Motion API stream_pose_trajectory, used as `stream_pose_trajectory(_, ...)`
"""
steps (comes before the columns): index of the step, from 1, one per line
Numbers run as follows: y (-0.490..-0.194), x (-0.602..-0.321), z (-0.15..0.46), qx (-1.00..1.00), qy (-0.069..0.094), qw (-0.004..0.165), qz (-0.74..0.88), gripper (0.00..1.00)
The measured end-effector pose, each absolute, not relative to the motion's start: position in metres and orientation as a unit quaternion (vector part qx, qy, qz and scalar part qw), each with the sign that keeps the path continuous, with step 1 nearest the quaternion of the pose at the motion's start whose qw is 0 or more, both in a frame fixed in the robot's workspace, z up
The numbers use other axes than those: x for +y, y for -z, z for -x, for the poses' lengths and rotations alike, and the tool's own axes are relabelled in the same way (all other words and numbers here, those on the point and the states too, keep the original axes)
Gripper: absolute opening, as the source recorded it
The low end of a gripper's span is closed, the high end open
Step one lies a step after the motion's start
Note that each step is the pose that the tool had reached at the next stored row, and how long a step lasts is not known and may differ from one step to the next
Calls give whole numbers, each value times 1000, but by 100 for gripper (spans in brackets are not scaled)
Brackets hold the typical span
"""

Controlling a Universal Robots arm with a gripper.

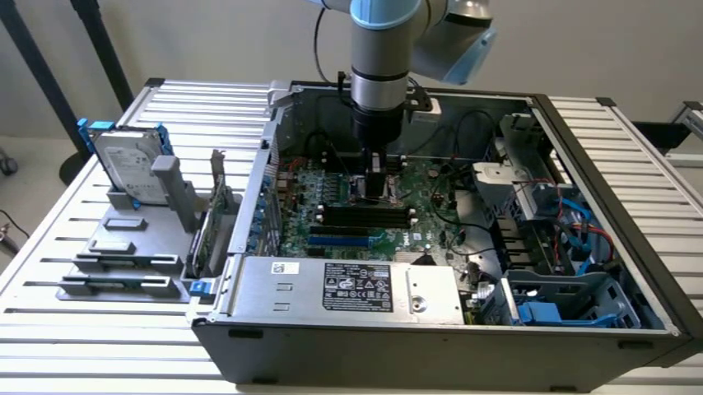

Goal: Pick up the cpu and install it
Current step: 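Place the cpu into insertion slot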

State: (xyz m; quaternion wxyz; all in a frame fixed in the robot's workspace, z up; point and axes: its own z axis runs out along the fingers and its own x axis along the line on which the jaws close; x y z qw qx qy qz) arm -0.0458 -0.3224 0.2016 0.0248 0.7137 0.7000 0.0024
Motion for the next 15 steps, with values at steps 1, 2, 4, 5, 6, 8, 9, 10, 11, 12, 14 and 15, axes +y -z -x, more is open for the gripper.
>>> stream_pose_trajectory(1, -203, -322, 46, 700, -2, 25, -714, 69)
stream_pose_trajectory(2, -204, -322, 46, 700, -2, 25, -714, 69)
stream_pose_trajectory(4, -205, -322, 46, 700, -2, 25, -714, 69)
stream_pose_trajectory(5, -206, -322, 46, 700, -2, 25, -714, 69)
stream_pose_trajectory(6, -207, -322, 46, 700, -2, 25, -714, 69)
stream_pose_trajectory(8, -208, -322, 46, 700, -2, 25, -714, 69)
stream_pose_trajectory(9, -208, -322, 46, 700, -2, 25, -714, 69)
stream_pose_trajectory(10, -209, -322, 46, 700, -2, 25, -714, 69)
stream_pose_trajectory(11, -209, -322, 46, 700, -2, 25, -714, 69)
stream_pose_trajectory(12, -210, -323, 47, 700, -2, 25, -714, 67)
stream_pose_trajectory(14, -210, -322, 47, 700, -2, 25, -714, 54)
stream_pose_trajectory(15, -211, -322, 47, 700, -2, 25, -714, 54)
